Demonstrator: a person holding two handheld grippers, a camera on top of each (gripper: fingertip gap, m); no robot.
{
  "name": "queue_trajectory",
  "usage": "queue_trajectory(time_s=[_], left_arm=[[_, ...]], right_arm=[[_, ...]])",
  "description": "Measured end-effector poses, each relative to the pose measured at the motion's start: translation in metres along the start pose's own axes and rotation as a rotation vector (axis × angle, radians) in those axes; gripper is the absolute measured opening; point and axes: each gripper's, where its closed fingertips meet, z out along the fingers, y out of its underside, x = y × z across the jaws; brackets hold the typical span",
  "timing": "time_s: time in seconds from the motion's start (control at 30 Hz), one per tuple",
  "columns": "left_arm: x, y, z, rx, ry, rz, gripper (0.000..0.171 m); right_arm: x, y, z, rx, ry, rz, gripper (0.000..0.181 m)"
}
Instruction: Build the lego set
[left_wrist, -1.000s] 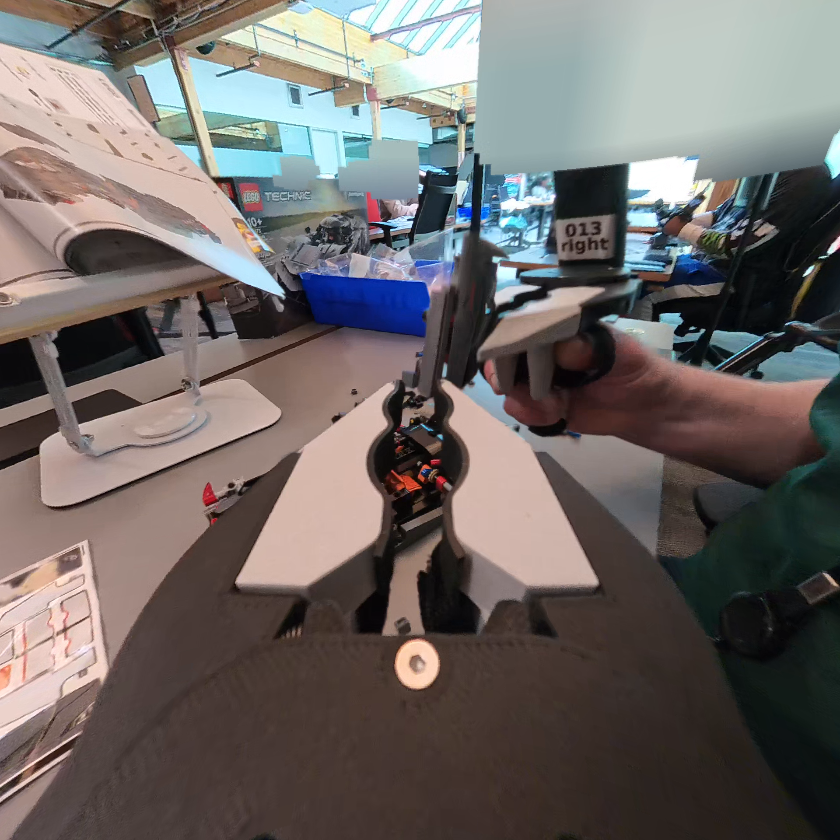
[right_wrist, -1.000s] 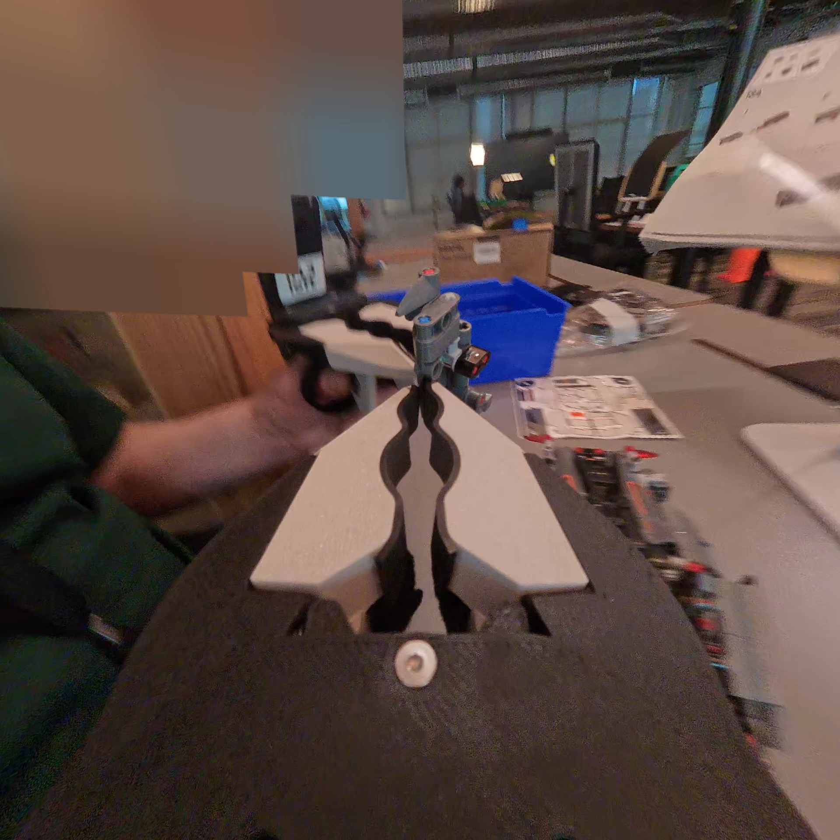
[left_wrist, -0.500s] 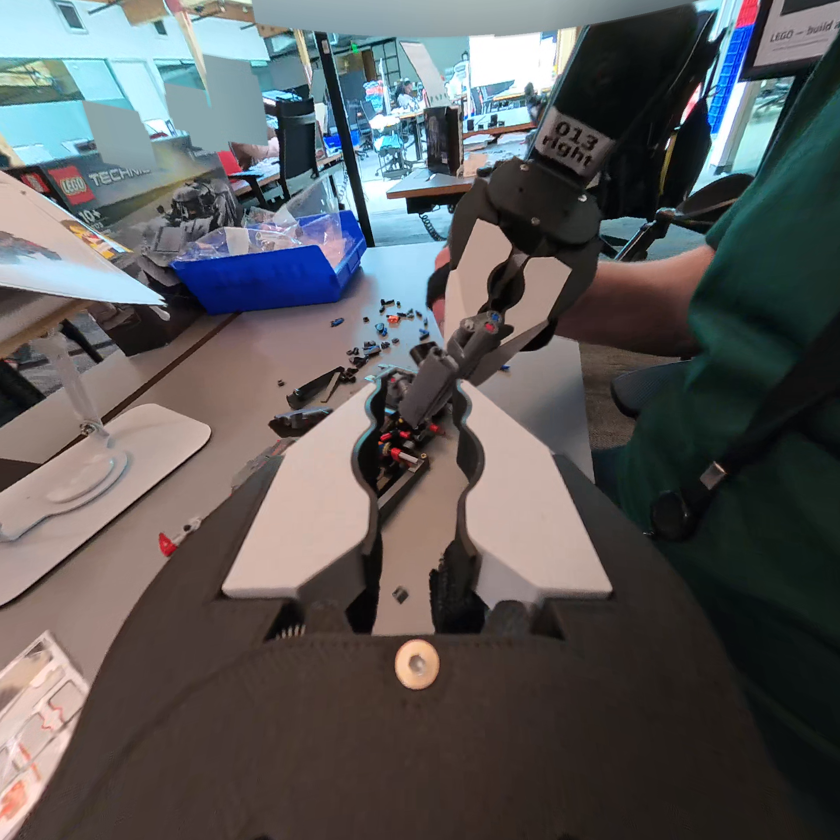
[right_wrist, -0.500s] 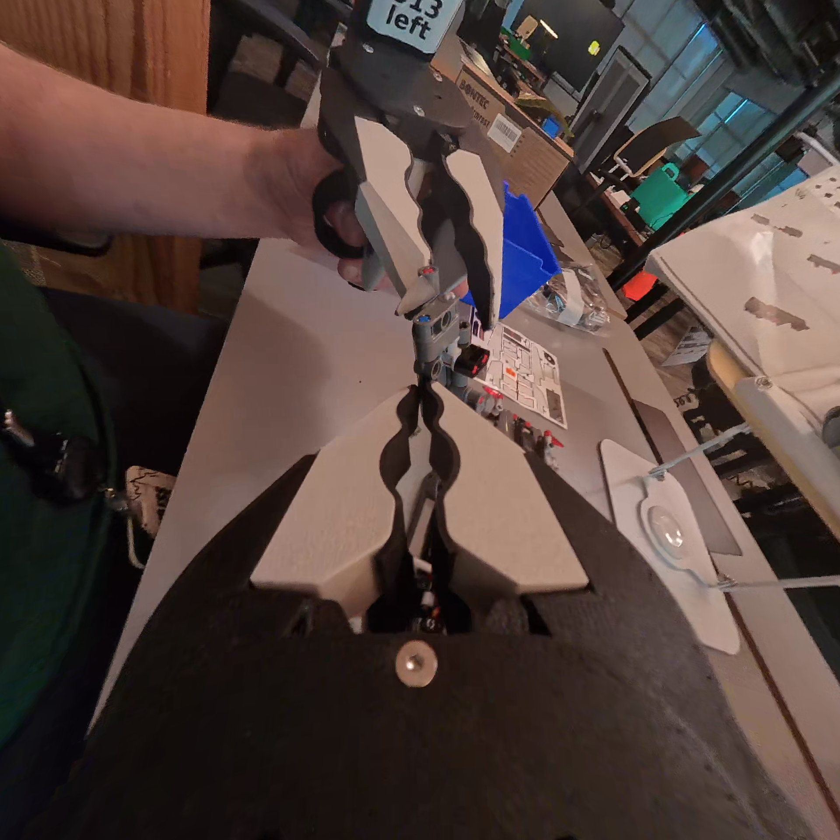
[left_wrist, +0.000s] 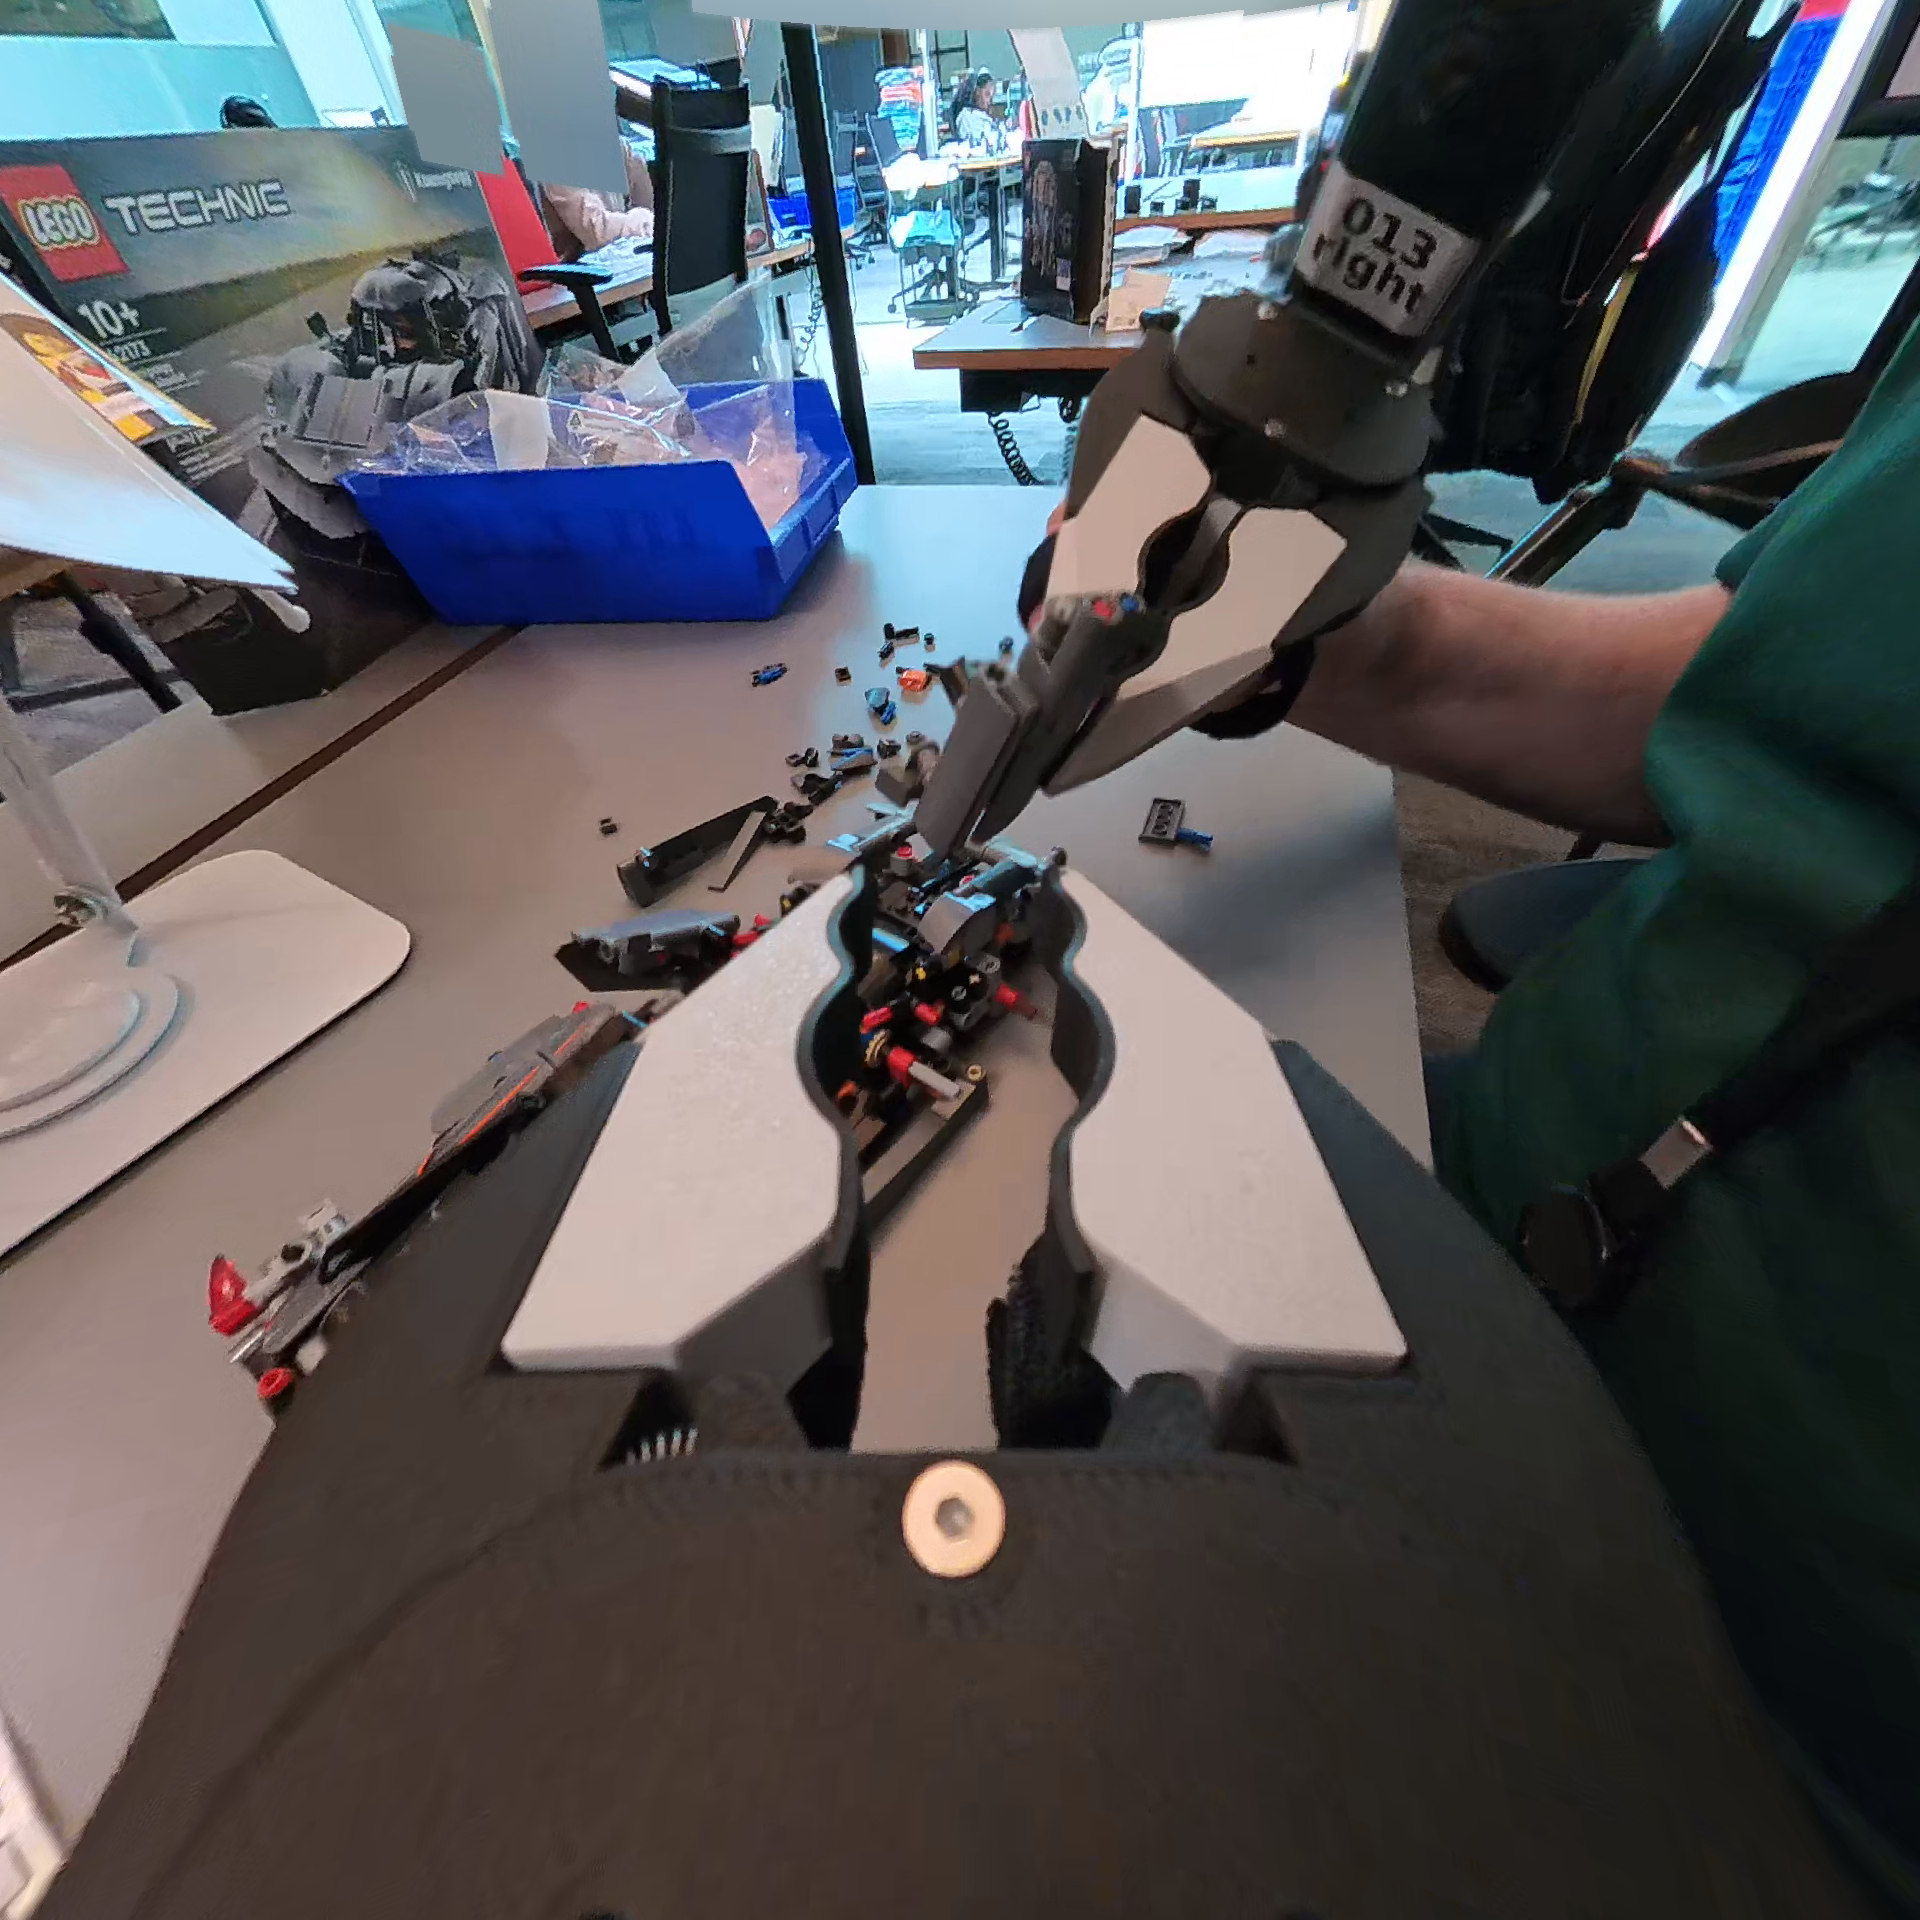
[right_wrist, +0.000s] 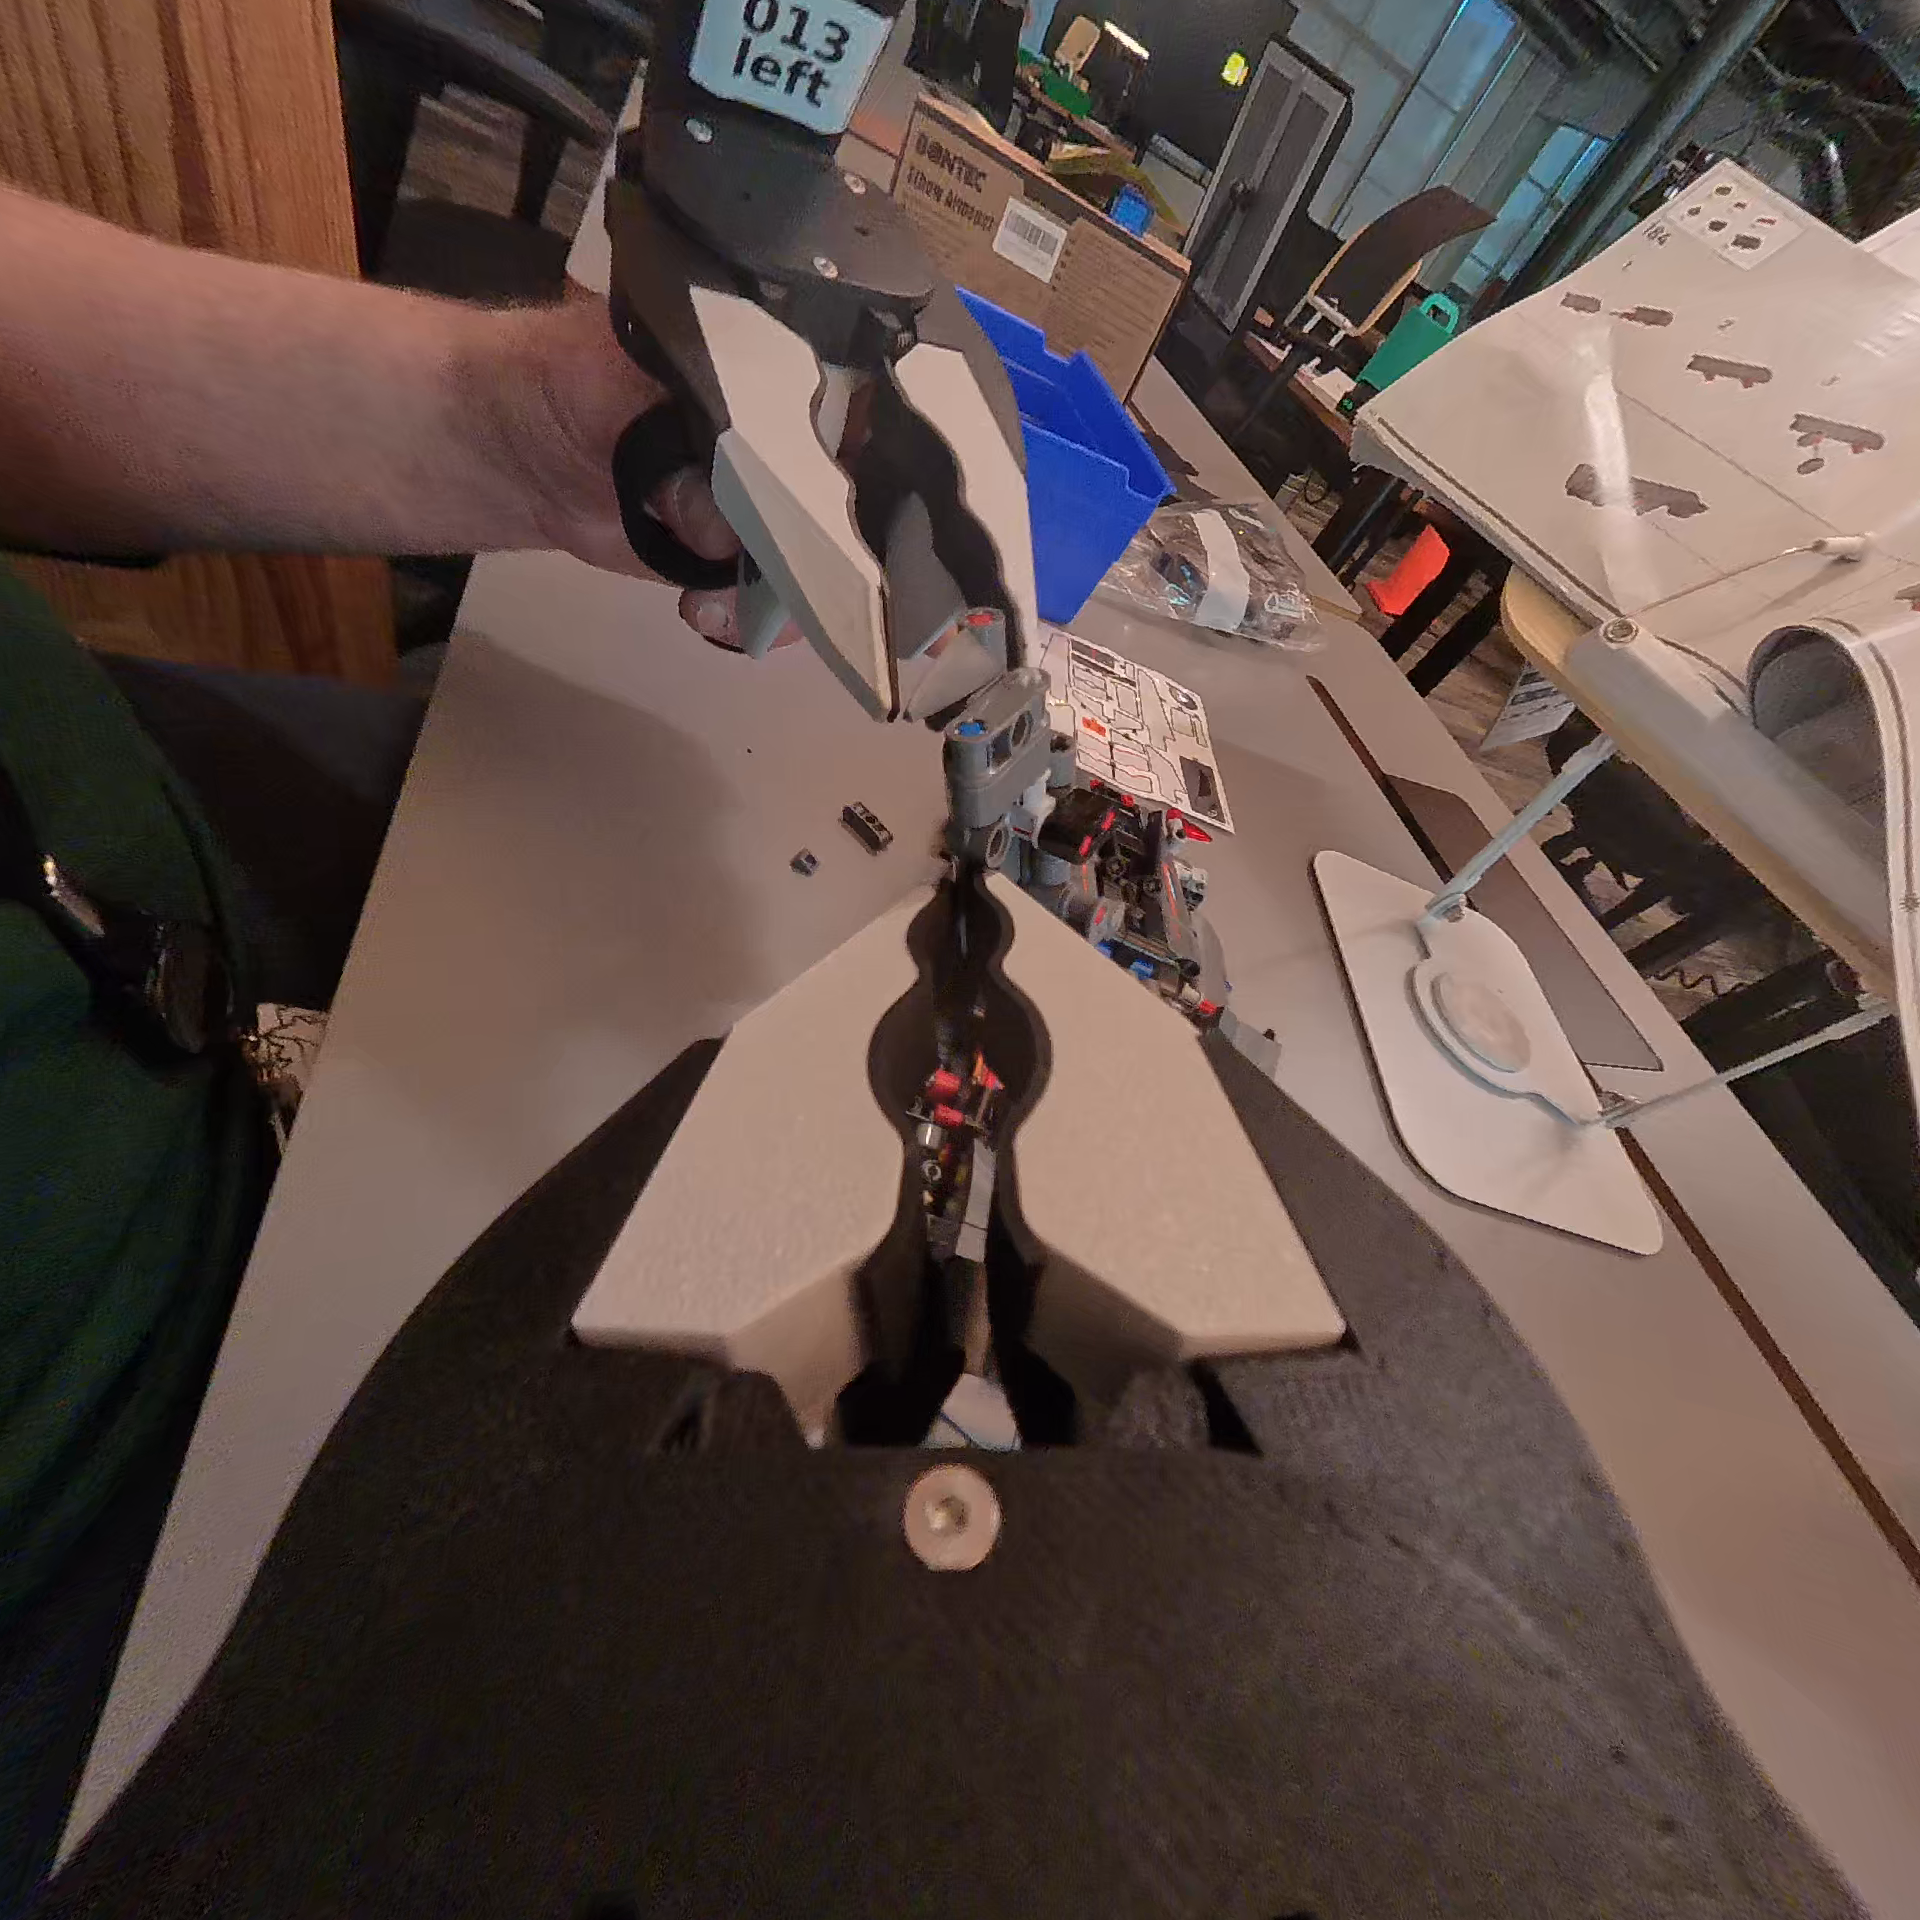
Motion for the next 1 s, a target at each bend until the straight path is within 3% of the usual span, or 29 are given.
queue_trajectory(time_s=[0.57, 0.83, 1.0], left_arm=[[0.001, -0.018, 0.029, 0.053, 0.092, -0.003, 0.029], [-0.003, -0.033, 0.039, 0.122, 0.145, -0.041, 0.026], [-0.004, -0.044, 0.049, 0.14, 0.169, -0.021, 0.025]], right_arm=[[0.002, 0.001, 0.007, 0.135, -0.14, 0.114, 0.0], [0.013, -0.006, -0.006, 0.287, -0.228, 0.3, 0.0], [0.028, -0.021, -0.027, 0.48, -0.372, 0.543, 0.0]])
